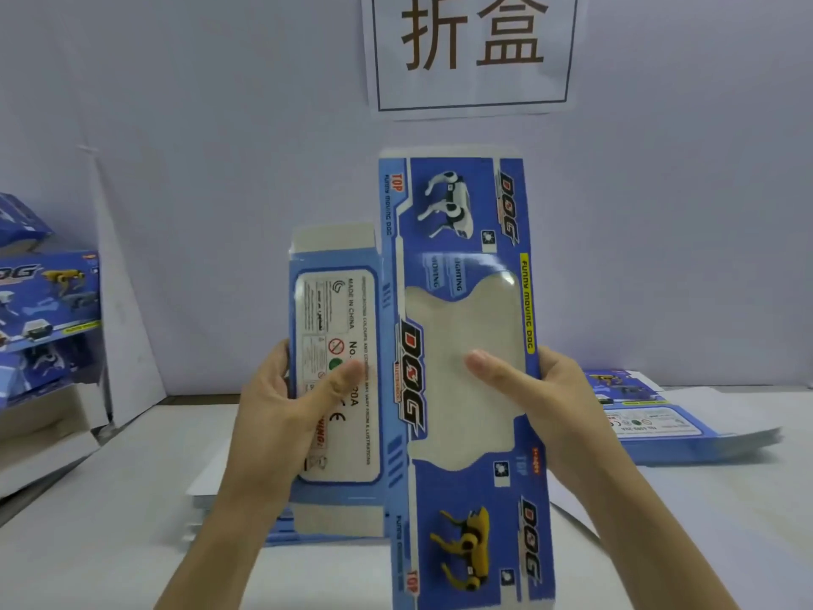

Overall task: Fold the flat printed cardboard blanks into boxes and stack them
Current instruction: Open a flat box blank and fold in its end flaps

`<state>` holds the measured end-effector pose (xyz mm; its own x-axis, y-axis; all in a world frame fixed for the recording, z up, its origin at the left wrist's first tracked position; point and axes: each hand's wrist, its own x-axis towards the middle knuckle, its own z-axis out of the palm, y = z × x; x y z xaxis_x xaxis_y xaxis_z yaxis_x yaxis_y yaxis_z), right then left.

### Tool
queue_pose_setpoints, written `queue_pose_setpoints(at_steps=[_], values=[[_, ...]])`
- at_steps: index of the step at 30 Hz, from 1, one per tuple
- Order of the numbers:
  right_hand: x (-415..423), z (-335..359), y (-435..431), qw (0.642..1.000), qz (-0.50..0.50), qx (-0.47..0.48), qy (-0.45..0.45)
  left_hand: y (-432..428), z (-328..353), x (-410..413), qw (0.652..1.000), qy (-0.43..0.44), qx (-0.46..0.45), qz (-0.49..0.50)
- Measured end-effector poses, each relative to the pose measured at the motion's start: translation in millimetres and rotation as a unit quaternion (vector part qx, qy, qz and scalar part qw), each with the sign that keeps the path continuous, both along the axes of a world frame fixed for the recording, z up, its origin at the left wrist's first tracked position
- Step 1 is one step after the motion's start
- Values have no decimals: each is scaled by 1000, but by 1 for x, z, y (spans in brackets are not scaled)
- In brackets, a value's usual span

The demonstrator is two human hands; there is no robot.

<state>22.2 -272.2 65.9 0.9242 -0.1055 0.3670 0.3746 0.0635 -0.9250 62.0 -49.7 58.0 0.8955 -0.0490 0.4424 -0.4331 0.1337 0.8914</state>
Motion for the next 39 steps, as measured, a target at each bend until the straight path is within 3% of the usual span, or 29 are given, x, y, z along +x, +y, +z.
queue_pose_setpoints(at_steps=[6,10,27,39], values=[[-1,-2,-4,999,1,32,12,-5,2,-4,999,9,-13,-29],[-3,0,-12,1000,-11,-2,23,-7,2,-9,999,4,-3,-47],[-9,0,-2,999,-19,25,-14,-7,5,-13,1000,7,18,-10],[-11,0,-12,999,5,38,15,-15,4,-17,1000,-17,11,9]])
